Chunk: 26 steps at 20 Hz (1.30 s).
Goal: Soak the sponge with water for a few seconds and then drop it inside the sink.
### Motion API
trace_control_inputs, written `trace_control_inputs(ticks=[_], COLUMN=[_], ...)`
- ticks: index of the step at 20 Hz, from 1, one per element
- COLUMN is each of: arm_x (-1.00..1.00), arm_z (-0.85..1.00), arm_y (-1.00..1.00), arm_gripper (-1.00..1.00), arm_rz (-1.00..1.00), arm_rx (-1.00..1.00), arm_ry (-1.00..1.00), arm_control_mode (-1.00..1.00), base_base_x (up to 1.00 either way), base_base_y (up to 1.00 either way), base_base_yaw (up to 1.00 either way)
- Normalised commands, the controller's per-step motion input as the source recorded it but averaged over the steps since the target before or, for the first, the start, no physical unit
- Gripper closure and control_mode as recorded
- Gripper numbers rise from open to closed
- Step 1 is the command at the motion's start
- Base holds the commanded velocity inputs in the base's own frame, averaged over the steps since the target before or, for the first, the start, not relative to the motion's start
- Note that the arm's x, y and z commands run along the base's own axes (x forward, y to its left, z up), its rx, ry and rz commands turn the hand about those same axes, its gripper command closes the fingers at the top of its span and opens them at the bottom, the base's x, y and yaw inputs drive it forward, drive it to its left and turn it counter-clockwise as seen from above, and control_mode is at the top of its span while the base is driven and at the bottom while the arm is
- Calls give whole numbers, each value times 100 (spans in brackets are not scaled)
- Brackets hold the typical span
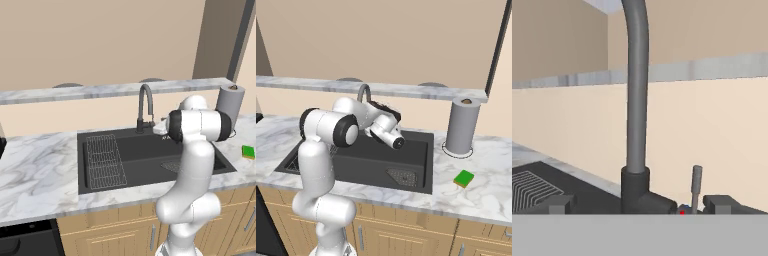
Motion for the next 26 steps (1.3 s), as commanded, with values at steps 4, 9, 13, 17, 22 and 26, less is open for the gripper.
trace_control_inputs(ticks=[4, 9, 13, 17, 22, 26], arm_x=[18, 23, 17, 11, 18, 28], arm_z=[-3, 0, 2, 3, 0, 0], arm_y=[0, 1, 1, 1, 0, 0], arm_gripper=[-100, -100, -100, -100, -100, -100], arm_rz=[0, -1, -1, -1, -2, -6], arm_rx=[0, 0, 0, 0, 0, 0], arm_ry=[-5, -3, 0, 0, 0, 0], arm_control_mode=[-100, -100, -100, -100, -100, -100], base_base_x=[0, 0, 0, 0, 0, 0], base_base_y=[0, 0, 0, 0, 0, 0], base_base_yaw=[0, 0, 0, 0, 0, 0])
